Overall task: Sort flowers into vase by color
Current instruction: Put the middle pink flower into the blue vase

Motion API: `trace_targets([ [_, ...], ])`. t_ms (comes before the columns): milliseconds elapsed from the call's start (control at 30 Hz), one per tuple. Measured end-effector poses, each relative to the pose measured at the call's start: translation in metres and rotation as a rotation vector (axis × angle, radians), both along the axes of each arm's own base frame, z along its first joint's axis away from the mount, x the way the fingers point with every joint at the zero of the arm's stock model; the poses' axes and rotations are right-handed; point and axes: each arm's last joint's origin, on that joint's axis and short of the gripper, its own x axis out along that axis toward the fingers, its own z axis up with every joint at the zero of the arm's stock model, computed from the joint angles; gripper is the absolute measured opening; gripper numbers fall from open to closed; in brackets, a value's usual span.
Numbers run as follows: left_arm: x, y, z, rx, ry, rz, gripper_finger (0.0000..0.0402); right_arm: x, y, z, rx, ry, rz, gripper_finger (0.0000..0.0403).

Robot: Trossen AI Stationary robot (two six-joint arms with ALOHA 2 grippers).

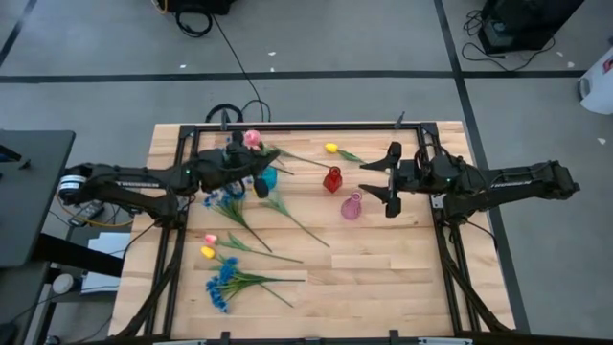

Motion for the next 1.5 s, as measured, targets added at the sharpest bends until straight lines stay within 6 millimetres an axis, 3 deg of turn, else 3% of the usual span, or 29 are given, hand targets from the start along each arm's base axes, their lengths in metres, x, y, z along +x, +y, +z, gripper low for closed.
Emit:
trace_targets([
  [333,-0.009,0.006,-0.021,-0.043,0.096,0.066,0.0012,0.012,-0.001,-0.01,-0.009,0.053,-0.014,0.0256],
  [533,-0.026,0.004,-0.015,-0.065,0.094,0.09,0.0012,0.007,-0.001,-0.012,-0.011,0.047,-0.019,0.0256],
  [733,-0.04,0.002,-0.028,-0.1,0.052,0.111,0.0012,-0.001,-0.004,-0.028,-0.019,-0.027,-0.056,0.0256],
  [1100,-0.044,0.009,-0.05,-0.144,0.03,0.163,0.0012,-0.002,-0.005,-0.035,-0.001,-0.049,-0.055,0.0256],
  [1333,-0.045,0.011,-0.051,-0.155,0.025,0.173,0.0012,-0.002,-0.005,-0.037,0.003,-0.036,-0.054,0.0256],
  [1500,-0.035,0.013,-0.063,-0.206,0.065,0.179,0.0012,-0.002,-0.005,-0.037,0.003,-0.035,-0.054,0.0255],
])
